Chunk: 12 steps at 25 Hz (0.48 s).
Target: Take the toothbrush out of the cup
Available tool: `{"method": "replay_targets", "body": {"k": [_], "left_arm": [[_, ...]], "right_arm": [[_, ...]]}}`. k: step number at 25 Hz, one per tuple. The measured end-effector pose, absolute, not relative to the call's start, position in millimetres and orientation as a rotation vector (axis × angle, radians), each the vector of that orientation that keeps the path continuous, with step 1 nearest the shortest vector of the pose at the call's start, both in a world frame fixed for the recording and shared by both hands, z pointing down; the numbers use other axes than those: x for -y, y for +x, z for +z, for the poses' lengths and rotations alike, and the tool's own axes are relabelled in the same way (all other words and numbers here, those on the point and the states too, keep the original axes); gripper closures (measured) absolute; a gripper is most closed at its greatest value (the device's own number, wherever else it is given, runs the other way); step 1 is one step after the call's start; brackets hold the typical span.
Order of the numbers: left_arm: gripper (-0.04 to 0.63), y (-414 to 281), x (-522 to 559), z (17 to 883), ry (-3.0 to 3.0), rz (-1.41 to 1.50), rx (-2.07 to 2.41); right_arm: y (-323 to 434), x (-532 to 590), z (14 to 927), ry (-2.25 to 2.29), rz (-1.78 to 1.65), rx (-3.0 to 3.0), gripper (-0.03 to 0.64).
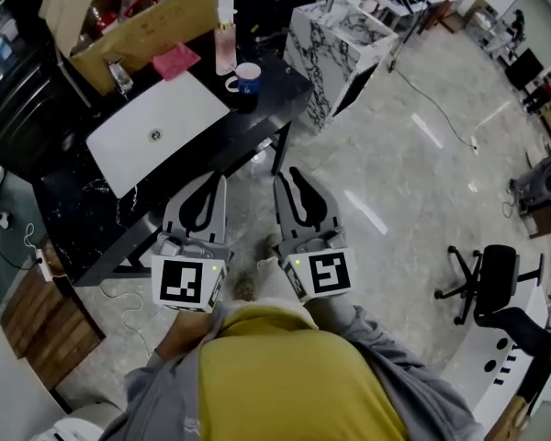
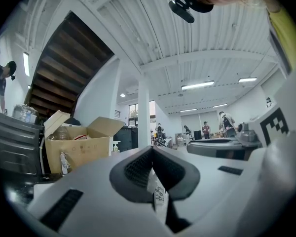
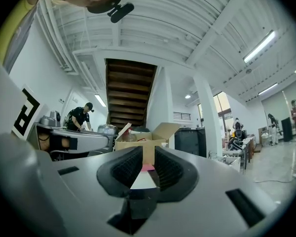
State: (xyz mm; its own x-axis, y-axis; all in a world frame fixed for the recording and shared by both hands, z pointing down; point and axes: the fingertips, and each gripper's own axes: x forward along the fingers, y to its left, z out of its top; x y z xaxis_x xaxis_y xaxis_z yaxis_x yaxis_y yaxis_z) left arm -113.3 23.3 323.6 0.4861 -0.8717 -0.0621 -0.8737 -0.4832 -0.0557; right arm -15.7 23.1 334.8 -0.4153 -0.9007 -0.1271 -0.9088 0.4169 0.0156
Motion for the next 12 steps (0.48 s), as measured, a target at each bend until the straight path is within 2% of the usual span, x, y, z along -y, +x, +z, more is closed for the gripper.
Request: {"method": "replay_targets", "body": {"k": [12], "left_arm": [[0.592, -100.4, 90.9, 323.5, -2.579, 0.047, -1.579]], "right_arm": [[-17.4, 108.3, 337.3, -1.512, 0.165, -2.609, 0.52]]}}
